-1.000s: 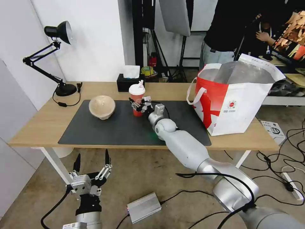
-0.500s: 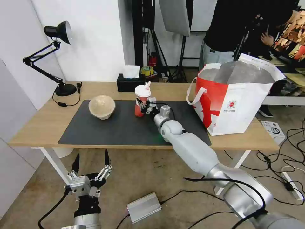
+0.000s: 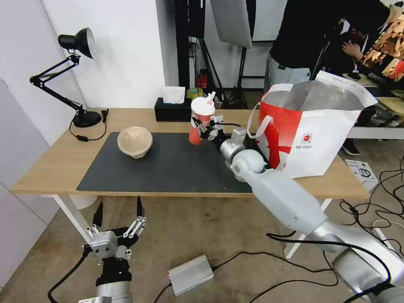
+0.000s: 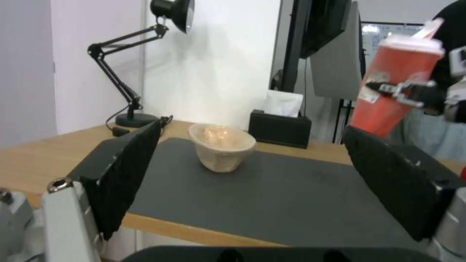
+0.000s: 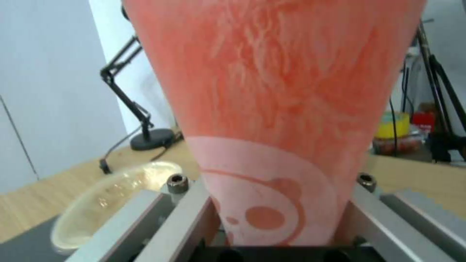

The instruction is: Pick up the trash from the table and place it into the takeout bag.

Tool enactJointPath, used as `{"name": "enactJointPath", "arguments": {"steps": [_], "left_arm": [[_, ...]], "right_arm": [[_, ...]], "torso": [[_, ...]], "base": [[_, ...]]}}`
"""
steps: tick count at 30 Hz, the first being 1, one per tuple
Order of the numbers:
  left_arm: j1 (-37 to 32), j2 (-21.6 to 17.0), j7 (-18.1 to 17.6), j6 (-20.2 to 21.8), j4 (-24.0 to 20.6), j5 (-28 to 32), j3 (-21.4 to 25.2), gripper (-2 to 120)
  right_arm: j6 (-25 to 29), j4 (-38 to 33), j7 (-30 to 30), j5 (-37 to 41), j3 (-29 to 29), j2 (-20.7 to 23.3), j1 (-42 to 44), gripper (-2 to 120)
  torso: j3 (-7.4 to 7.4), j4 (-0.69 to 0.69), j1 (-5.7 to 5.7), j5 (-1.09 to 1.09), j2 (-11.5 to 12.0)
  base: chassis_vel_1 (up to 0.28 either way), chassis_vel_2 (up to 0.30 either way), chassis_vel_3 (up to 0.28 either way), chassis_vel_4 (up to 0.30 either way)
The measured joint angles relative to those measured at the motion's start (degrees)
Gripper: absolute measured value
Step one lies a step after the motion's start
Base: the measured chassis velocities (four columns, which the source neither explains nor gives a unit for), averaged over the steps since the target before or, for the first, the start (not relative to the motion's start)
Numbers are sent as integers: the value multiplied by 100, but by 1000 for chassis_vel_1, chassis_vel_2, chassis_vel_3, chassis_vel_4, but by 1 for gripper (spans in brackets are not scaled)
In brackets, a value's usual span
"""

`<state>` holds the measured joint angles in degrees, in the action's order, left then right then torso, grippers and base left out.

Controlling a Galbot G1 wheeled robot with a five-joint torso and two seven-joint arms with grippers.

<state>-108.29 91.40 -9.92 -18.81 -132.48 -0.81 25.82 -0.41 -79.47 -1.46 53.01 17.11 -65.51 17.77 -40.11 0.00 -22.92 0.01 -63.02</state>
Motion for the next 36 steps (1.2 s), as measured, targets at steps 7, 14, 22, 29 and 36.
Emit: {"name": "enactJointPath", "arguments": {"steps": [7,14,22,29,36], "left_arm": [[13,1,-5,0,-32,5,-3,100],[36,1,-6,-6,-38,6,-23,100],[25,1,-7,-25,-96,6,-32,100],[-13,1,-7,-38,-125,3,-32,100],[-23,-1,-6,-56,-126,-22,-66,100]], "right_arm": [[-240,-816,205,537,-63,709,-201,8],[-428,-1320,368,893,-128,1292,-374,8],[-723,-1831,604,1361,-301,2001,-677,8],[-837,-2015,662,1535,-430,2334,-737,8],[-924,-2072,708,1700,-632,2637,-763,8]], "torso": [[0,-1,0,-1,0],[0,0,0,0,0],[0,0,0,0,0],[0,0,0,0,0],[0,0,0,0,0]], "base": [[0,0,0,0],[0,0,0,0],[0,0,0,0],[0,0,0,0],[0,0,0,0]]}}
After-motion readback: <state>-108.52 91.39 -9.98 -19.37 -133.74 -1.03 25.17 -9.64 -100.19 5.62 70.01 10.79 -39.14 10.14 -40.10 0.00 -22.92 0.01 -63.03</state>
